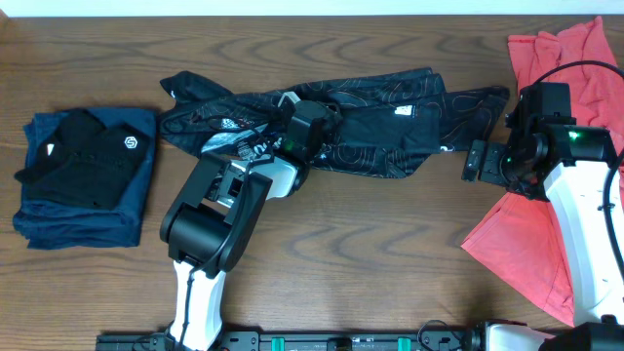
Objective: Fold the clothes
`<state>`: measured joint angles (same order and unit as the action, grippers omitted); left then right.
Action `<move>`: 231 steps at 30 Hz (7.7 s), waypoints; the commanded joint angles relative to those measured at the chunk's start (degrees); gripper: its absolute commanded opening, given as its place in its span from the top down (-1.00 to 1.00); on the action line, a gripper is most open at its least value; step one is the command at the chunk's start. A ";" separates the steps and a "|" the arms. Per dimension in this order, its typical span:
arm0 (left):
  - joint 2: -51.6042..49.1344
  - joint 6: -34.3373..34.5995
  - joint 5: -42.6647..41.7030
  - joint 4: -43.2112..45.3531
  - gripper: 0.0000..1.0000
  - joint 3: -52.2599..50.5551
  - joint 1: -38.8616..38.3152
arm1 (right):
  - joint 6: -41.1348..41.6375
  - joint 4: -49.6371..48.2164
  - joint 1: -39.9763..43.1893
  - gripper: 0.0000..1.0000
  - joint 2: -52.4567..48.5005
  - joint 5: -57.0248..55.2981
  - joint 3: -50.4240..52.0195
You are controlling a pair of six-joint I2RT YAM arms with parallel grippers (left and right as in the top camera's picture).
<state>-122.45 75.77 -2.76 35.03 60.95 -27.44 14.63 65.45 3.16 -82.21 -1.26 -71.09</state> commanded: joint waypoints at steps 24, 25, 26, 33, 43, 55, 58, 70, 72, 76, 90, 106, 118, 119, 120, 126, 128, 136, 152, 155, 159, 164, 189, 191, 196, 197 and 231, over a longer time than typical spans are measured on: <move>7.91 -12.87 -30.58 -4.35 0.88 0.90 4.72 | -0.50 -0.98 0.57 -0.98 1.22 0.22 -0.26; 9.35 -15.28 -32.41 -7.15 0.88 0.90 5.29 | -0.50 -0.98 0.57 -0.99 1.22 0.22 -0.26; 11.13 -18.71 -34.34 -11.30 0.88 0.90 5.92 | -0.52 -0.98 0.57 -0.98 1.22 0.22 -0.26; 23.43 -48.26 -31.30 -56.24 0.88 0.90 8.96 | -0.52 -0.98 0.57 -0.98 1.22 0.24 -0.26; 34.69 -53.20 -3.98 -100.39 0.88 0.74 9.81 | 1.22 -3.61 0.57 -0.98 1.20 0.22 -0.26; 37.38 -37.00 17.81 -105.63 0.88 -0.31 10.21 | 2.16 -4.79 0.61 -0.98 -5.11 0.15 -0.24; 37.38 -37.11 18.05 -105.77 0.88 -0.31 11.37 | 4.87 -4.61 0.90 -0.99 -8.76 -0.28 -0.09; 37.38 -37.33 18.05 -105.70 0.88 -0.31 13.99 | 10.71 -7.91 3.10 -0.99 -23.82 0.28 -0.02; 37.38 -37.33 18.05 -105.68 0.88 -0.31 13.99 | 10.71 -8.09 3.10 -0.99 -24.92 0.24 -0.02; 37.38 -37.33 18.05 -105.59 0.88 -0.31 13.99 | 11.72 -8.35 3.28 -0.98 -26.75 0.00 0.00; 37.38 -37.33 18.05 -105.72 0.88 -0.31 13.99 | 12.61 -14.99 3.32 -0.71 -27.58 0.00 5.79; 37.38 -37.33 18.05 -105.72 0.88 -0.31 13.99 | 13.53 -19.87 5.25 0.17 -27.58 -0.57 9.81; 37.38 -37.31 18.05 -105.72 0.88 -0.31 13.99 | 13.11 -19.39 9.97 -0.11 -27.58 -1.14 9.84; 37.38 -37.31 18.03 -105.74 0.88 -0.31 13.99 | 13.14 -19.39 9.97 -0.11 -27.58 -1.14 9.84; 37.38 -37.31 18.03 -105.79 0.88 -0.31 13.99 | 13.14 -19.39 9.97 -0.11 -27.58 -1.14 9.84; 37.38 -37.31 18.03 -106.20 0.88 -0.31 13.99 | 13.18 -19.45 10.29 -0.11 -27.58 -2.64 9.84; 37.38 -37.31 18.03 -106.20 0.88 -0.31 13.99 | 13.18 -19.39 10.91 -0.11 -27.58 -2.80 9.84; 37.38 -37.33 18.03 -106.16 0.88 -0.31 13.99 | 13.84 -18.49 13.75 -0.11 -27.58 -2.54 10.25; 37.38 -37.33 18.05 -106.14 0.88 -0.31 13.99 | 4.52 -22.80 14.67 -0.29 -27.58 11.23 10.88; 37.38 -37.33 18.05 -106.14 0.88 -0.31 13.99 | 3.28 -22.12 14.64 -0.29 -27.58 13.16 10.91; 37.38 -37.33 18.03 -106.16 0.88 -0.31 13.99 | 2.25 -19.98 14.19 -0.28 -27.58 13.97 10.91; 37.38 -37.33 18.03 -106.14 0.88 -0.31 13.99 | 0.07 -17.22 14.03 -0.29 -27.58 13.94 12.28; 37.38 -37.31 18.05 -106.14 0.88 -0.31 13.99 | -0.61 -16.74 14.03 -0.31 -27.17 15.23 23.89; 37.38 -37.31 18.03 -106.14 0.88 -0.31 13.99 | -1.03 -15.58 14.03 -0.32 -26.93 15.23 23.91; 37.38 -37.33 18.05 -106.14 0.88 -0.31 13.99 | -0.98 -14.86 14.03 -0.35 -25.44 15.21 23.93; 37.38 -37.33 18.05 -106.12 0.89 -0.31 13.99 | -0.98 -14.86 14.03 -0.35 -25.16 15.21 23.96; 37.38 -37.31 18.03 -105.68 0.88 -0.31 13.99 | 0.94 -14.97 14.14 0.98 -21.75 14.29 7.69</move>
<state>-85.60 37.56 13.96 -70.48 61.36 -13.76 17.08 49.47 17.76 -104.33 15.07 -59.83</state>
